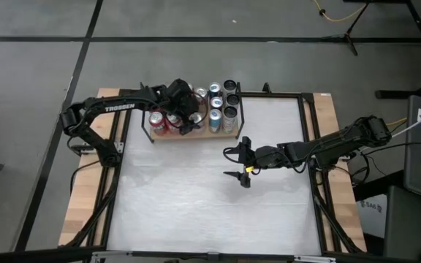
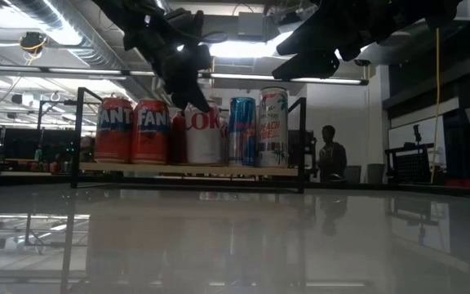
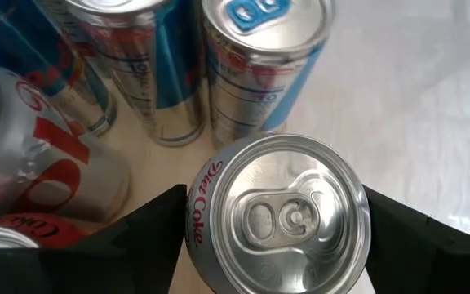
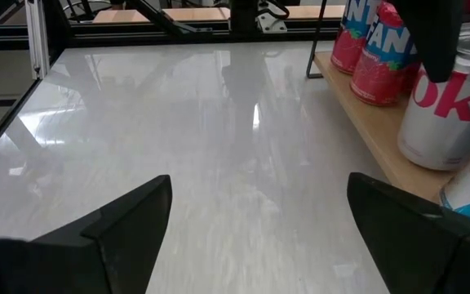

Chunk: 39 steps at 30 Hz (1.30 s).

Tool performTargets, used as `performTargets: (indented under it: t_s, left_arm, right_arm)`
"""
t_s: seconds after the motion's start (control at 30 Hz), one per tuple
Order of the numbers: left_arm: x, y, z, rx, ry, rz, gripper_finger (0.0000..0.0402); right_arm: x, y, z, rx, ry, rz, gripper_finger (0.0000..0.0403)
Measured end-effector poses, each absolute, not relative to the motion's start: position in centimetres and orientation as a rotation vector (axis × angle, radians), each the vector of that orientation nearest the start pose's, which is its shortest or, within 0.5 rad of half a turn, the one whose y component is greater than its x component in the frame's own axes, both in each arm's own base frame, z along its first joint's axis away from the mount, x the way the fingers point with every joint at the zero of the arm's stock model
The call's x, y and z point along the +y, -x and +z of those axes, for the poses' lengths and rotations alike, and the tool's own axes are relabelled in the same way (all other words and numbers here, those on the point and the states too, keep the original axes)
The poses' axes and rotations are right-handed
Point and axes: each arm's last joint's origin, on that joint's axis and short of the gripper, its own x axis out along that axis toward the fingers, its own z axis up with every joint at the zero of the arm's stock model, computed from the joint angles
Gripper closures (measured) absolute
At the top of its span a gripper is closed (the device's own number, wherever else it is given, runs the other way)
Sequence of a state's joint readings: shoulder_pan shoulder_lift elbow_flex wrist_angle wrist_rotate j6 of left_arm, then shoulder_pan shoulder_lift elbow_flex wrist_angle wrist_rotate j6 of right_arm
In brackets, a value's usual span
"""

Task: Place canned beverage on shelf
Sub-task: Put the red silver soda can on the shelf aligned with the other red silver soda can

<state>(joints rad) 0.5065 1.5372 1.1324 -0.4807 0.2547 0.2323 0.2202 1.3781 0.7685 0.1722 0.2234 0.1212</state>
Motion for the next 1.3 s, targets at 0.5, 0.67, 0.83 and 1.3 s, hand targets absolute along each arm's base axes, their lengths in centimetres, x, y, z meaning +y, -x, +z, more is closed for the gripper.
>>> performTargets:
  t_s: [0.5, 0.67, 0.83, 1.3]
  left_arm:
    - [15.0, -28.5, 25.2, 0.826, 0.121, 0.157, 0.0101]
    - [15.0, -28.5, 25.2, 0.825, 0.122, 0.155, 0.0068]
    - [15.0, -28.6, 25.2, 0.821, 0.121, 0.155, 0.0046]
    - [14.8, -28.1, 26.2, 0.789, 0.126, 0.172, 0.0049]
  right_arm:
    - [5.7, -28.6, 23.0, 0.435, -0.021, -0.03, 0.0045]
    - [5.7, -28.5, 22.9, 0.441, -0.019, -0.03, 0.0045]
    - [5.7, -28.5, 22.9, 0.443, -0.019, -0.03, 0.0045]
    - [5.7, -28.5, 22.9, 0.442, -0.019, -0.03, 0.0045]
